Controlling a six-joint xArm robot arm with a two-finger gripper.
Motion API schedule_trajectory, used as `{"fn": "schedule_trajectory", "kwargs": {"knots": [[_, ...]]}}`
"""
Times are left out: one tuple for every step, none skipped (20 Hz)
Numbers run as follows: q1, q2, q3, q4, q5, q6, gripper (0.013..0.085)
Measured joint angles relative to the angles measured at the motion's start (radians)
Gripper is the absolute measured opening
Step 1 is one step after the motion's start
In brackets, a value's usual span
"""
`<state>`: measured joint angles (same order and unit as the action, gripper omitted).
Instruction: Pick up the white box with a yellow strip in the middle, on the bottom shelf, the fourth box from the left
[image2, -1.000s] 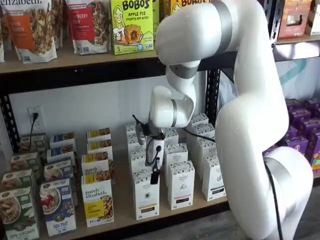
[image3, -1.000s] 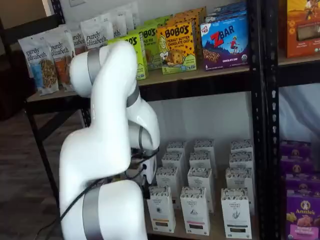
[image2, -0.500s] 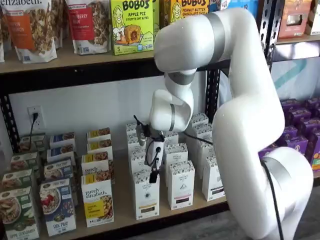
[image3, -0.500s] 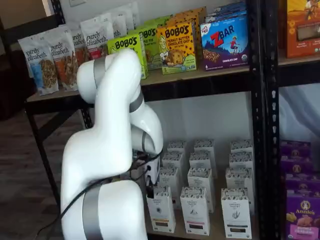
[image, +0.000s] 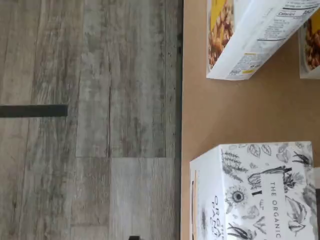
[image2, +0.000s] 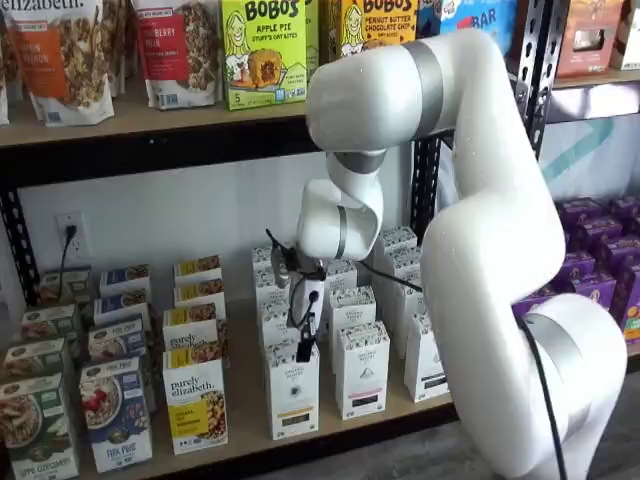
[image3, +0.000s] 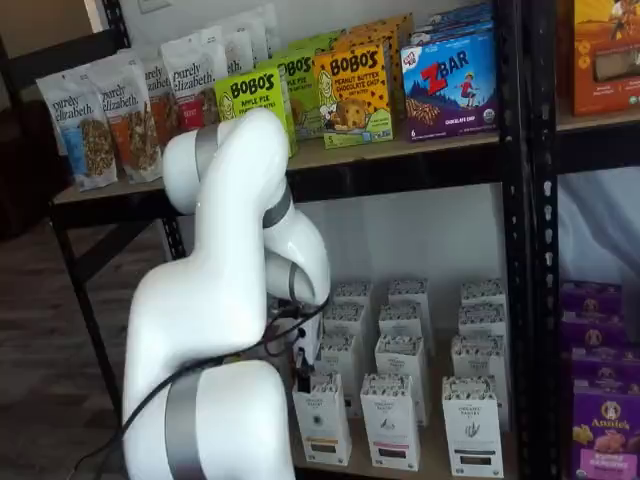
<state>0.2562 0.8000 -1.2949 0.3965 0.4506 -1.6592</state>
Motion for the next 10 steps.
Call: {"fn": "schedule_trajectory", "kwargs": {"knots": [[-0.003, 0.003, -0.008, -0.004, 0.01, 0.002, 0.085], [-0.007, 0.006, -0.016, -0.013, 0.021, 0.007, 0.085], [-0.009, 0.008, -0.02, -0.02, 0.025, 0.01, 0.085], [-0.011, 0.01, -0.023, -0.023, 0.028, 0.011, 0.085], [-0.014, 0.013, -0.026, -0.024, 0.03, 0.01, 0.085], [-0.015, 0.016, -0.027, -0.025, 0.028, 0.01, 0.085], [-0.016, 0.019, -0.028, -0.024, 0.021, 0.008, 0.085], [-0.015, 0.023, -0.028, -0.018, 0.012, 0.001, 0.085], [-0.013, 0.03, -0.029, 0.006, -0.008, -0.018, 0.085], [-0.012, 0.032, -0.029, 0.015, -0.016, -0.027, 0.085]]}}
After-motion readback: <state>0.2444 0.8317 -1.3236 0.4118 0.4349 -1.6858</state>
